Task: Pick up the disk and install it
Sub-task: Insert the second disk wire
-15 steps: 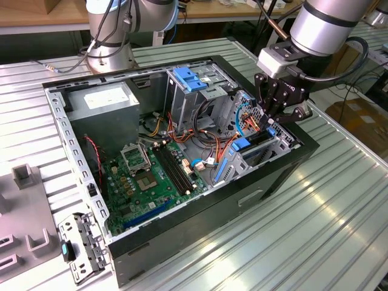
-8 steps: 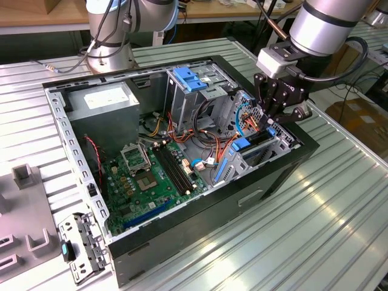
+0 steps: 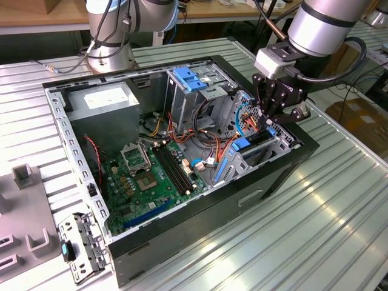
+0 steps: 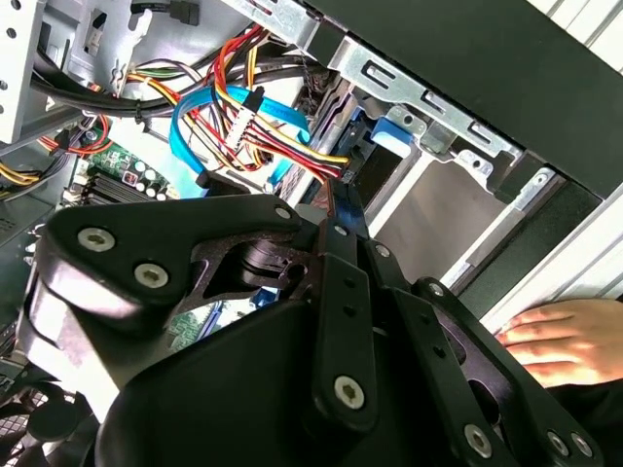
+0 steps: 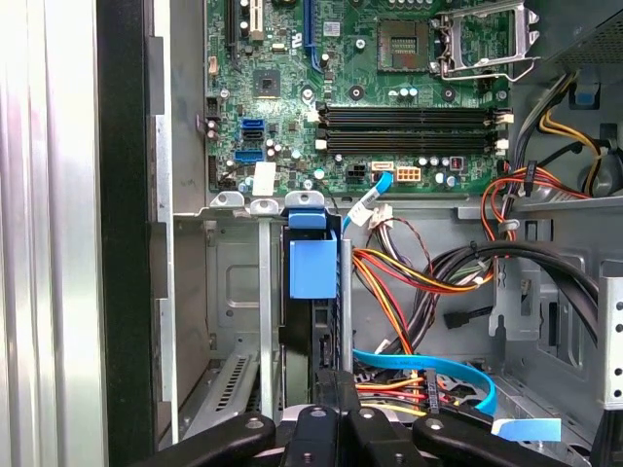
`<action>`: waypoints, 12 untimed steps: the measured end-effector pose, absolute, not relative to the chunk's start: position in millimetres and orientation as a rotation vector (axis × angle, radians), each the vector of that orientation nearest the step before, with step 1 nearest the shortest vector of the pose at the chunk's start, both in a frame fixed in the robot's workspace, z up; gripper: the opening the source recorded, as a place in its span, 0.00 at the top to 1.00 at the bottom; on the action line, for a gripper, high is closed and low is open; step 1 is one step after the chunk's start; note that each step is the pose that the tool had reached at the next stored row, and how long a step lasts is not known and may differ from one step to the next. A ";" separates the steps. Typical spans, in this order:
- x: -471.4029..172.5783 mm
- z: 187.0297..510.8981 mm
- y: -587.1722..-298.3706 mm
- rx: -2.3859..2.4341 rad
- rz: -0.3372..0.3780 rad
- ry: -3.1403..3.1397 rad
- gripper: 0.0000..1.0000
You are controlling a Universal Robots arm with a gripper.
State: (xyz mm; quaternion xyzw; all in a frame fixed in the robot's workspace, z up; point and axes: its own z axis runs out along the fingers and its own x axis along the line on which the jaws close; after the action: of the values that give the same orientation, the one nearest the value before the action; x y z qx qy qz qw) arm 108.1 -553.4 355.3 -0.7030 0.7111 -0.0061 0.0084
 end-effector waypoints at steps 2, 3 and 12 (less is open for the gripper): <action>108.1 355.3 -553.4 -2.197 -0.019 2.222 0.89; 108.1 355.3 -553.4 -2.197 -0.019 2.222 0.89; 103.5 355.3 -553.4 -2.197 -0.019 2.222 0.89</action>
State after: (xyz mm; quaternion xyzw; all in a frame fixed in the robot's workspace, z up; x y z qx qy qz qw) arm 103.5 -553.4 355.3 -0.7030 0.7111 -0.0060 0.0084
